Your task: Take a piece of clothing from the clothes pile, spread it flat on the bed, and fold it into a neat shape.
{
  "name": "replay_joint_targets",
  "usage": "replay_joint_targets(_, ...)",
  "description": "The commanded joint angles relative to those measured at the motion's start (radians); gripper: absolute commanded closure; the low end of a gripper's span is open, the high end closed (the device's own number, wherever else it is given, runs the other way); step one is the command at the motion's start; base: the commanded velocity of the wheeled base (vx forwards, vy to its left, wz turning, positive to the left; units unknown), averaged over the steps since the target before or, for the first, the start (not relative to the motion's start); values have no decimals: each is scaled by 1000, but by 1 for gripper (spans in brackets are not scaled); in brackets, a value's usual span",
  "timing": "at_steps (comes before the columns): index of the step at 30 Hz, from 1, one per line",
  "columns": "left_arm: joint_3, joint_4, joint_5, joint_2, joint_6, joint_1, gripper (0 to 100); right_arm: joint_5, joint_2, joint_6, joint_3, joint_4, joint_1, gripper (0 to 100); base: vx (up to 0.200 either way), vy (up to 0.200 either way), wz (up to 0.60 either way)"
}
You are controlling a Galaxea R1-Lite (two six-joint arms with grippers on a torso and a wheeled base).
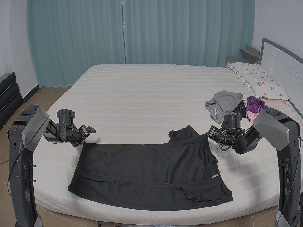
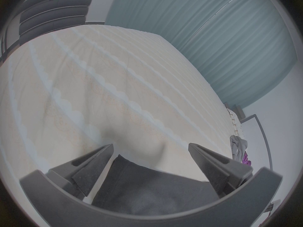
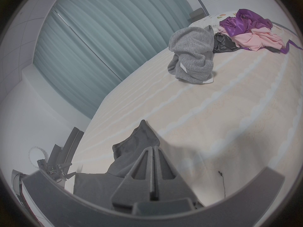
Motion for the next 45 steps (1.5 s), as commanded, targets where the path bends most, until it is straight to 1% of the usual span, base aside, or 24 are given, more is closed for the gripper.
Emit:
replay_joint_targets(1,-3,-18,-1,34,3,-2,0,2,3,0,-1,0,0,100,0,0,0)
replay_joint_targets(9,5,-27,-1,41,6,-3,0,2,3,2,1,0,0,100,0,0,0)
replay_joint_targets(10,5,-27,-1,41,5,-3,100,2,3,2,1,0,0,100,0,0,0)
replay_joint_targets(18,10,-24,4,35,-3,5,100,2,5,2,1,0,-1,100,0,0,0)
replay_joint_targets(20,37,-33,12,32,6,6,100,2,5,2,1,0,-1,100,0,0,0)
replay_joint_targets(29,102,-144,18,1,-6,23,100,2,-1,3,1,-8,-9,100,0,0,0)
replay_joint_targets(32,120,-162,18,-14,-18,26,100,2,-3,3,1,-9,-9,100,0,0,0)
replay_joint_targets(33,134,-175,18,-29,-35,32,100,2,-4,3,3,-14,-9,100,0,0,0)
replay_joint_targets(37,157,-184,9,-54,-47,49,100,1,-4,3,10,-12,-9,100,0,0,0)
replay_joint_targets(42,163,-184,7,-60,-49,51,100,1,-11,5,-1,-17,-9,100,0,0,0)
replay_joint_targets(45,166,-184,5,-72,-50,55,100,-1,-24,25,1,-32,-9,100,0,0,0)
